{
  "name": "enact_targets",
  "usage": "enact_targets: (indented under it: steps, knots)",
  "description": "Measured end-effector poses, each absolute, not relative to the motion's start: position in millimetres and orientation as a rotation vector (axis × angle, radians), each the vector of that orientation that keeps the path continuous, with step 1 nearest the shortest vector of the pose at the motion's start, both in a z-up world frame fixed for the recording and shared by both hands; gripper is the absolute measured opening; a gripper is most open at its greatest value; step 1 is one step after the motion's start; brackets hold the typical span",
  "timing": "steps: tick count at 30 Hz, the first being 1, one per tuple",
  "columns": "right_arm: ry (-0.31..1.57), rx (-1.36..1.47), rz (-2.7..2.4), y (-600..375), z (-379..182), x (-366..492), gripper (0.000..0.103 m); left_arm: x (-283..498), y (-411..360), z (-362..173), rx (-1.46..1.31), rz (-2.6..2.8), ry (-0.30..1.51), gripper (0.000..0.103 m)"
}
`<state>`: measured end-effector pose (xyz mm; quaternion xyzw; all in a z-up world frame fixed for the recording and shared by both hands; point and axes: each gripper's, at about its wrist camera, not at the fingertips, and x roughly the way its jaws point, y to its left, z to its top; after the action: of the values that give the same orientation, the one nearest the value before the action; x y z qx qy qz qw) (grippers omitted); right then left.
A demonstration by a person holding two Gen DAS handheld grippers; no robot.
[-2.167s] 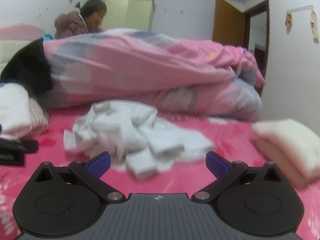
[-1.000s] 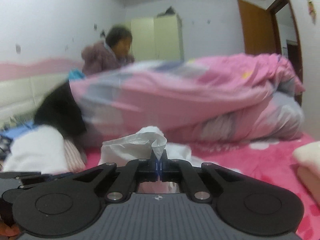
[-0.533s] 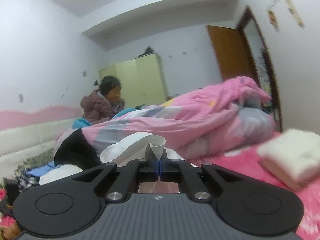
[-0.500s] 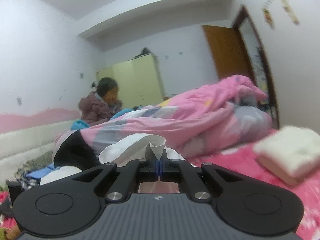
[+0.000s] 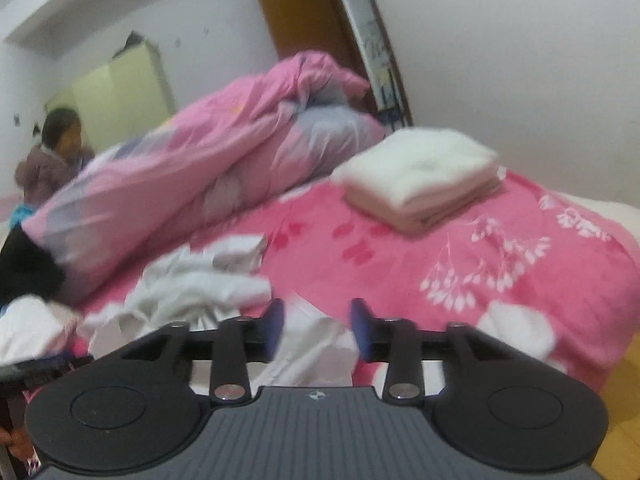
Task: Fold clothes
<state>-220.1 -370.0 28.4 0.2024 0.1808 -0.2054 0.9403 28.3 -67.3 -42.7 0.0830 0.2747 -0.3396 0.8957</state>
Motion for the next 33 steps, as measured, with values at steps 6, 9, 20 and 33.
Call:
enact_targets:
  steps: [6,9,20,33]
  knots:
    - [0.393,0.373,-0.288,-348,6,-183,0.045,58,-99,-80,0.203,-0.562,0.692,0.012]
    - [0.415,0.377,-0.225,-340,-5,-168,0.045,60,-79,-66,0.093,-0.534,0.688,0.001]
    - [0.544,0.169,-0.095,-313,-38,-94,0.041,3,27,13,-0.050,-0.453,0.590,0.000]
    - [0.704,0.089,-0.012,-297,-57,-105,0.001,-34,104,-10,-0.095,-0.400,0.738,0.000]
